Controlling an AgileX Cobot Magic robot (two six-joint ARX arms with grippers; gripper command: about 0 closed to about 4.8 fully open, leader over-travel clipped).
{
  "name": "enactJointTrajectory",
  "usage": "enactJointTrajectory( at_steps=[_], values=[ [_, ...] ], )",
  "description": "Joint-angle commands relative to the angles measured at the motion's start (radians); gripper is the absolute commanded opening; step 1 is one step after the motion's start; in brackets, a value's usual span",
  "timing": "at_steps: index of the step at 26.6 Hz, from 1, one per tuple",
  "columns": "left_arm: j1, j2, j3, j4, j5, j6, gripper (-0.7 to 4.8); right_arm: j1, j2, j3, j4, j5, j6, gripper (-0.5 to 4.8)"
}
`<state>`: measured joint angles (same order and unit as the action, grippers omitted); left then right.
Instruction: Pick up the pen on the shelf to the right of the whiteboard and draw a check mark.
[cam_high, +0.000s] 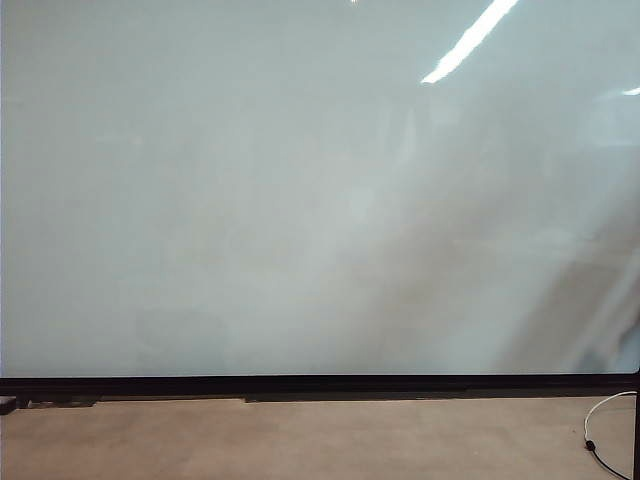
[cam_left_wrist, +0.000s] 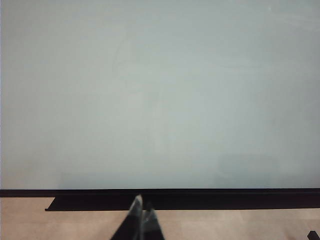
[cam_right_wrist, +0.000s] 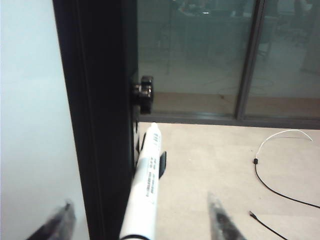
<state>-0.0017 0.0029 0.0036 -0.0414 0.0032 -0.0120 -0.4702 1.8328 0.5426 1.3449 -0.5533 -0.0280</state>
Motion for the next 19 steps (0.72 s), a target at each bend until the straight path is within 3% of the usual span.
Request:
enactJointTrajectory(
  at_steps=[1, 15, 19],
  values=[
    [0.0, 0.0, 0.003, 0.013, 0.0, 0.004, -0.04, 0.018, 0.007, 0.01, 0.014, 0.017, -0.037, 3.32],
    [0.0, 0.0, 0.003, 0.013, 0.0, 0.004, -0.04, 0.044, 0.04, 0.066, -0.009, 0.02, -0.038, 3.31],
    [0.0, 0.0, 0.003, 0.013, 0.0, 0.004, -0.04, 0.044, 0.04, 0.066, -0.01, 0.024, -0.051, 3.01]
  ],
)
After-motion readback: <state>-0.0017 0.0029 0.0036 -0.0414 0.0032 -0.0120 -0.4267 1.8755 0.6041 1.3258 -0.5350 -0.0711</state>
